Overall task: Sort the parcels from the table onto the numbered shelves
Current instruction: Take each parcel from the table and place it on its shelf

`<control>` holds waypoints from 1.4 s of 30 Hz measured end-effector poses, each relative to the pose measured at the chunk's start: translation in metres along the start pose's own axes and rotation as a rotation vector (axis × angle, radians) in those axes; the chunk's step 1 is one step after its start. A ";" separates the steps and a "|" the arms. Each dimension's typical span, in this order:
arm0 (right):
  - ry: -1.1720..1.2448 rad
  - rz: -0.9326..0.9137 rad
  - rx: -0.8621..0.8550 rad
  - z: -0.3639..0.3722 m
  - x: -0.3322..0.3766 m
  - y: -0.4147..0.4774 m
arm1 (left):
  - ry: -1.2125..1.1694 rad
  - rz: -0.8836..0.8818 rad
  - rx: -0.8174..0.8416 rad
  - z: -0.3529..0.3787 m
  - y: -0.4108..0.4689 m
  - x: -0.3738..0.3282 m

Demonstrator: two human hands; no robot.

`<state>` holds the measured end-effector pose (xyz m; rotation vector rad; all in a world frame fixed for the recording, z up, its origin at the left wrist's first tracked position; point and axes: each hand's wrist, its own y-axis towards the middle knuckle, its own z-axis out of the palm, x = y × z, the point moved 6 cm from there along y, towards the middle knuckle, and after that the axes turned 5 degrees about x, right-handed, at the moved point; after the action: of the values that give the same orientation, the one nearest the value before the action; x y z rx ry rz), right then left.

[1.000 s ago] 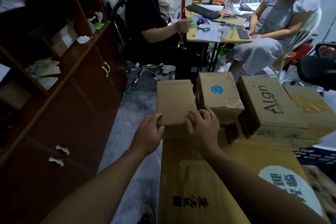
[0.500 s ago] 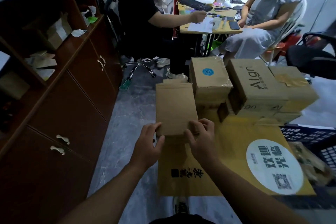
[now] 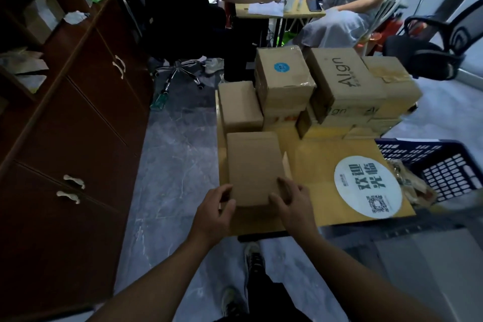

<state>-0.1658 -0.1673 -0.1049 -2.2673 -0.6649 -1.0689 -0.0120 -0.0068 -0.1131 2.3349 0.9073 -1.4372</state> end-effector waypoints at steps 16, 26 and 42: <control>0.163 -0.018 0.165 -0.055 -0.048 0.022 | -0.007 -0.085 0.025 0.030 0.029 -0.026; 0.102 -0.083 0.136 -0.104 -0.008 0.047 | -0.078 -0.047 0.031 0.081 0.050 -0.079; 0.664 0.113 0.385 -0.152 -0.084 0.054 | -0.116 -0.250 -0.005 0.129 0.058 -0.075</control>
<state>-0.2609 -0.3229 -0.1044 -1.4765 -0.4070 -1.3928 -0.0918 -0.1452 -0.1155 2.1689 1.2012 -1.6414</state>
